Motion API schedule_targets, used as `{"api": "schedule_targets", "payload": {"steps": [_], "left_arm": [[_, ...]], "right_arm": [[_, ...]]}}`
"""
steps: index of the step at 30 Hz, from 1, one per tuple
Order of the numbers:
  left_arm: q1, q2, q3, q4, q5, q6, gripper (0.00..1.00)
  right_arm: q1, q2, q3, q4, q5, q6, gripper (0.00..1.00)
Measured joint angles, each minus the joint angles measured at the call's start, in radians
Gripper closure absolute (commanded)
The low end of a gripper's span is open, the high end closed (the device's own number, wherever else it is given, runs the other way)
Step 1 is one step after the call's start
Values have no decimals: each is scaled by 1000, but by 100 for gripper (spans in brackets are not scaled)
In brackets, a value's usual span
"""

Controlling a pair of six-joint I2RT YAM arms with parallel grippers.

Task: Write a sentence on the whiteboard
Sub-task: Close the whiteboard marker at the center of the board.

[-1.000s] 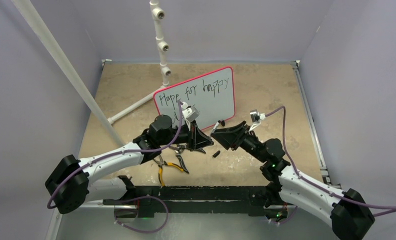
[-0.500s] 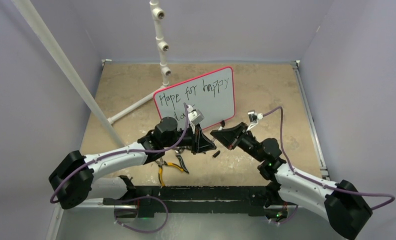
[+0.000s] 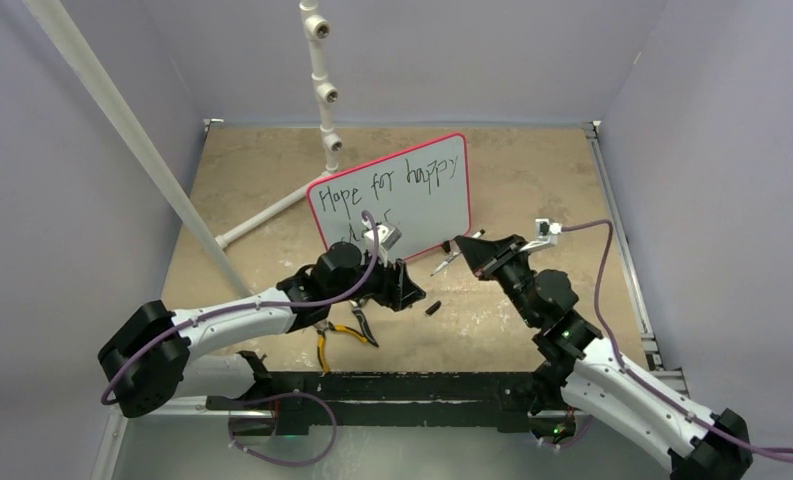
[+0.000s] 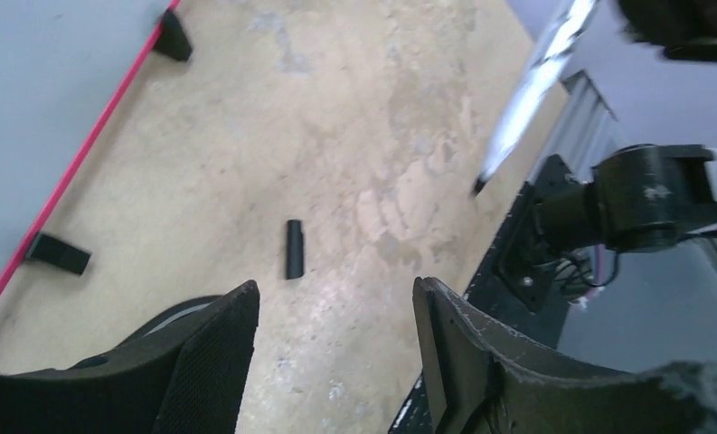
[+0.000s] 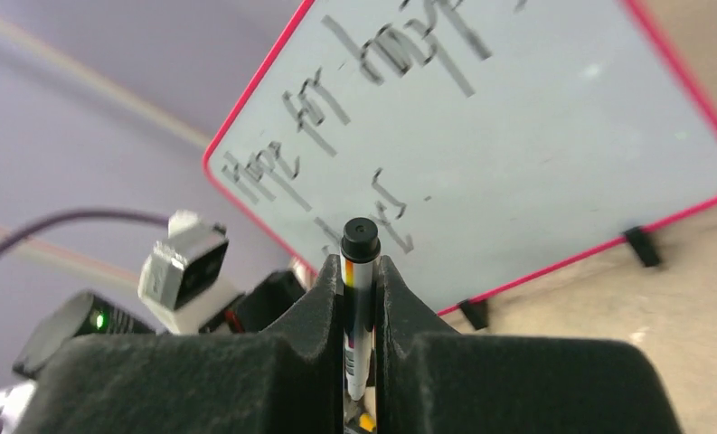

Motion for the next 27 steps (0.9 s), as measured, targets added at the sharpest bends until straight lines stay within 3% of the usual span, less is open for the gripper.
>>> {"api": "schedule_targets", "payload": {"steps": [5,12,18,27], "left_arm": [[-29,20,-24,-17,-107,26,40],[-192,204,10,-4,-200,148,45],[-277,364,109,-3,-284,236,52],[-287,466,191,-20,-419,278,58]], "right_arm": [[0,-107,31,-213,205,-21,100],[0,-156,25,-351,407,-95,100],[0,-180,-15,-351,458,-155,100],[0,-232,-26,-349,465,-193,100]]}}
